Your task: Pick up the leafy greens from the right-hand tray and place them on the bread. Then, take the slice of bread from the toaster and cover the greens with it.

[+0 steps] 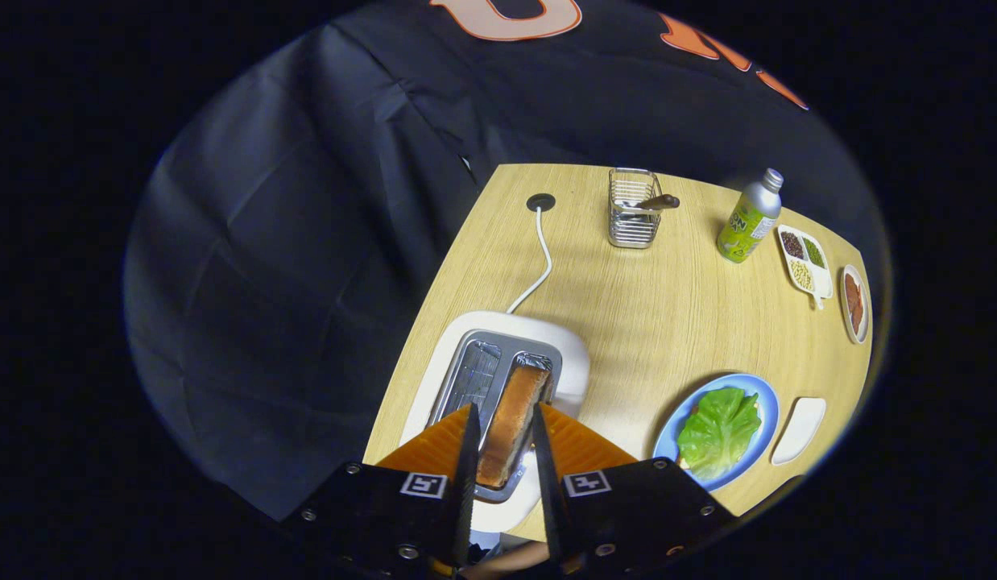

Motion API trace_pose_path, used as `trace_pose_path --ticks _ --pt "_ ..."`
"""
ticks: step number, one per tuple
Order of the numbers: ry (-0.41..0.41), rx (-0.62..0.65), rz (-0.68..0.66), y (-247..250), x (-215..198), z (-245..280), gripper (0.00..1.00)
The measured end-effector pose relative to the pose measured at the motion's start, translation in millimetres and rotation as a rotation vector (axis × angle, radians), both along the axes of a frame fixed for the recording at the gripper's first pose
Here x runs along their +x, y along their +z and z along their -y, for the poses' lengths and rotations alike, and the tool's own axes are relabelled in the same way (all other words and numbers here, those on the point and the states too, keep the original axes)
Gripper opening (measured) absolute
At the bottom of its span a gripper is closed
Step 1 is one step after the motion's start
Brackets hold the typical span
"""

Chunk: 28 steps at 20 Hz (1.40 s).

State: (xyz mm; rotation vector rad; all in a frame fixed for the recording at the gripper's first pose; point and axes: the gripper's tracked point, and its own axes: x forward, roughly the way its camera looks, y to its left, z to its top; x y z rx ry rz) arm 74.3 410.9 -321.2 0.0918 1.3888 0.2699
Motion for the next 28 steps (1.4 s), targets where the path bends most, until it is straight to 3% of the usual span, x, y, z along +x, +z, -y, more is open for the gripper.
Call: trace_pose_path --ticks 7,11,19,28 --pt "0.016 0.058 -0.006 12.0 -3.1 0.4 0.15" --pt "-0.008 0.145 0.035 43.0 1.9 3.5 0.15" --pt "-0.063 0.245 0.132 91.2 5.2 58.9 0.15" --pt "-0.121 0.271 0.168 80.5 -11.9 146.7 0.15"
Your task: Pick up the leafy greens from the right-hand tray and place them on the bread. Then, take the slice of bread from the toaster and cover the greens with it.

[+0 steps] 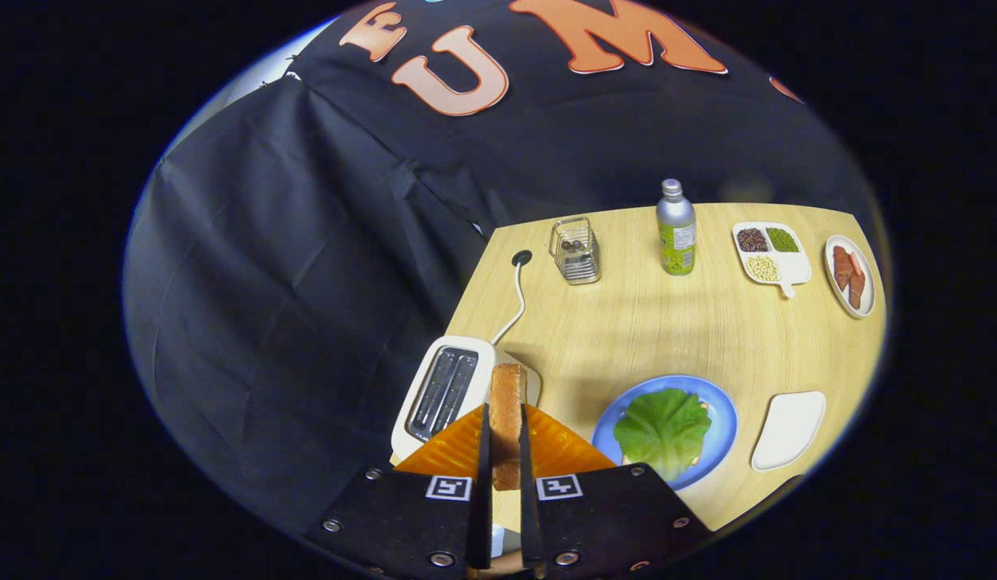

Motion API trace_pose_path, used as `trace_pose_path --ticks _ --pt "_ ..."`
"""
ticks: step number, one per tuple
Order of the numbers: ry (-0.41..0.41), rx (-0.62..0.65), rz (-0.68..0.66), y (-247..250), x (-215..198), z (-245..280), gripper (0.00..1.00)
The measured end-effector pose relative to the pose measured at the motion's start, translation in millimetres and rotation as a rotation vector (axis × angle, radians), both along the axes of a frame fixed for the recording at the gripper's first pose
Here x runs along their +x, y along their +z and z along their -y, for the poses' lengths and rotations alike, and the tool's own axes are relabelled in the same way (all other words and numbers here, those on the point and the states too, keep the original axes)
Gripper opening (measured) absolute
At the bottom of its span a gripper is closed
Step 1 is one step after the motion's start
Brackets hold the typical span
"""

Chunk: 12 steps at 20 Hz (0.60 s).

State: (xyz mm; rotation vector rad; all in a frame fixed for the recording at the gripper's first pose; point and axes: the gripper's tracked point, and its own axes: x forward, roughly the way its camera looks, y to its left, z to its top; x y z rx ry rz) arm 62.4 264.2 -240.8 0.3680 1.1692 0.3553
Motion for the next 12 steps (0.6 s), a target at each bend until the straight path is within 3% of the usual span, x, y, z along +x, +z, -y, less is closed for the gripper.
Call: trace_pose_path --ticks 12 --pt "-0.032 0.084 -0.025 -62.2 -23.6 63.2 0.15"
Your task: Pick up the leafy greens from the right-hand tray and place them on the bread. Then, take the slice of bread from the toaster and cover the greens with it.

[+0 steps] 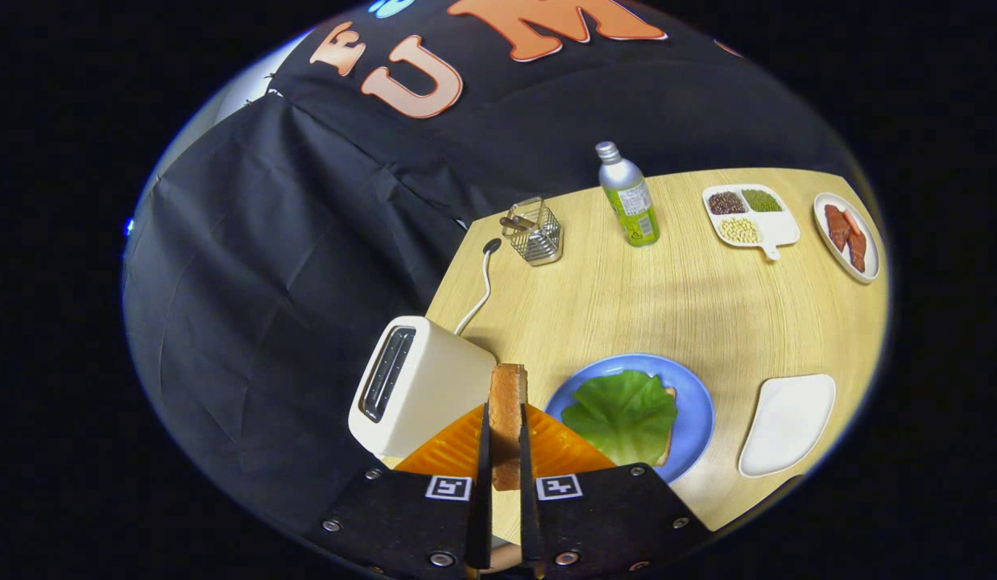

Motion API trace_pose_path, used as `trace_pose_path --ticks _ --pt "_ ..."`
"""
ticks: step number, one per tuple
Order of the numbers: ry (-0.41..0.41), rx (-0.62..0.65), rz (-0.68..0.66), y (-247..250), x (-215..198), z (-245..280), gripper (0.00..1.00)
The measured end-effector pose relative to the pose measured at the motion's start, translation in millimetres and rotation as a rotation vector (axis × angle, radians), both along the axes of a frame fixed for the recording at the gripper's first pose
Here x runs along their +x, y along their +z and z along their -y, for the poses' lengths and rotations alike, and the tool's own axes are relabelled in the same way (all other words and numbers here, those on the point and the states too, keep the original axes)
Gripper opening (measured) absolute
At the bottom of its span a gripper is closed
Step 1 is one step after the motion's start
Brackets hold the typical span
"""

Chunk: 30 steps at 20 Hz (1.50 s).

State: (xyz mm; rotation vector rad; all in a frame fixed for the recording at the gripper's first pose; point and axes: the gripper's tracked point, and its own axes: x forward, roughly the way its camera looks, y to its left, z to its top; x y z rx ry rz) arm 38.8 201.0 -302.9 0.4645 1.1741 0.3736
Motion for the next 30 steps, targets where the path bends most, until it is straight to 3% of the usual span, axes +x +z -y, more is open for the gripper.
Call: trace_pose_path --ticks 11,16,18,23,30 --pt "-0.052 0.035 -0.066 -68.0 -13.9 43.1 0.15" --pt "-0.031 -0.044 -0.022 -90.5 -17.5 62.5 0.15" --pt "-0.018 -0.098 0.01 -94.6 -18.1 72.8 0.22" --pt "-0.038 -0.133 0.15 -64.6 -1.1 83.7 0.56" --pt "-0.081 -0.293 0.467 25.7 20.1 134.0 0.7"
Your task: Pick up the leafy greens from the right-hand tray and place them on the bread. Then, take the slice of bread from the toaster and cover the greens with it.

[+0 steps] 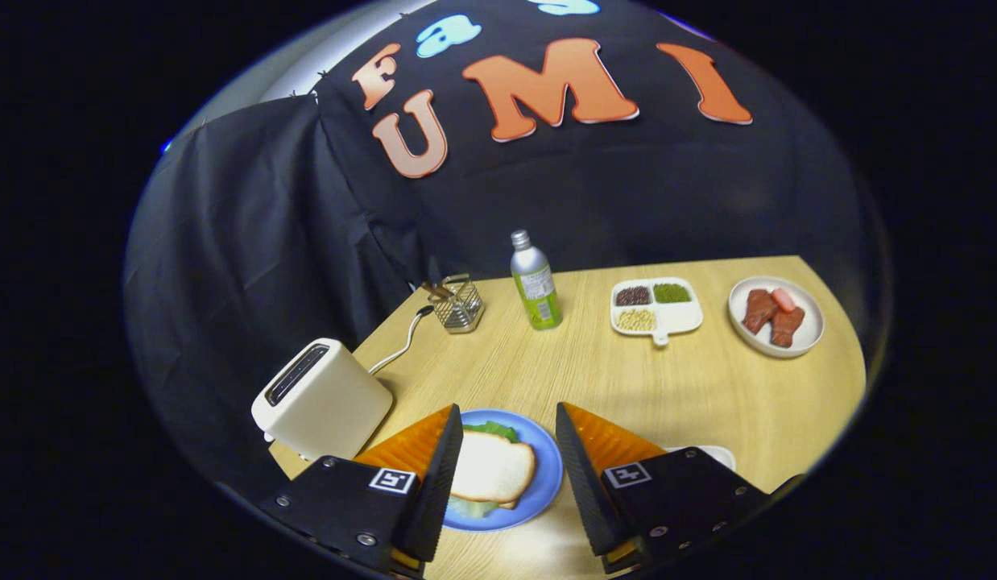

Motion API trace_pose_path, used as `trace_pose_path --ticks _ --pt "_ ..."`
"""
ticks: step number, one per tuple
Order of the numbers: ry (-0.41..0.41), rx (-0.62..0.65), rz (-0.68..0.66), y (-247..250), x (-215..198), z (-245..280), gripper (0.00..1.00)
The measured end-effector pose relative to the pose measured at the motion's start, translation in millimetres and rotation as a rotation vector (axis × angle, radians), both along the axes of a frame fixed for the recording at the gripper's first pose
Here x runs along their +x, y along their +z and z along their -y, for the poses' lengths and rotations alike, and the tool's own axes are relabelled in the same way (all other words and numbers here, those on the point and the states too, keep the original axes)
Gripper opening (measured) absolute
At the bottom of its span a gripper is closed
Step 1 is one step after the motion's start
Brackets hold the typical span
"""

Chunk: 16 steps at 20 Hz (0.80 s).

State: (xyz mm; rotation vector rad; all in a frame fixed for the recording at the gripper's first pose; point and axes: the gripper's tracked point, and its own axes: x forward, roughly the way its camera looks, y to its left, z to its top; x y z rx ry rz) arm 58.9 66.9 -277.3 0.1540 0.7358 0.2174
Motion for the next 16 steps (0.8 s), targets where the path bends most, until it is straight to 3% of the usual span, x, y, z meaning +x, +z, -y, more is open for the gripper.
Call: trace_pose_path --ticks 3,16 --pt "-0.03 -0.067 0.149 45.2 5.7 14.6 0.81" --pt "-0.135 -0.202 0.597 209.4 -25.3 57.7 0.95"
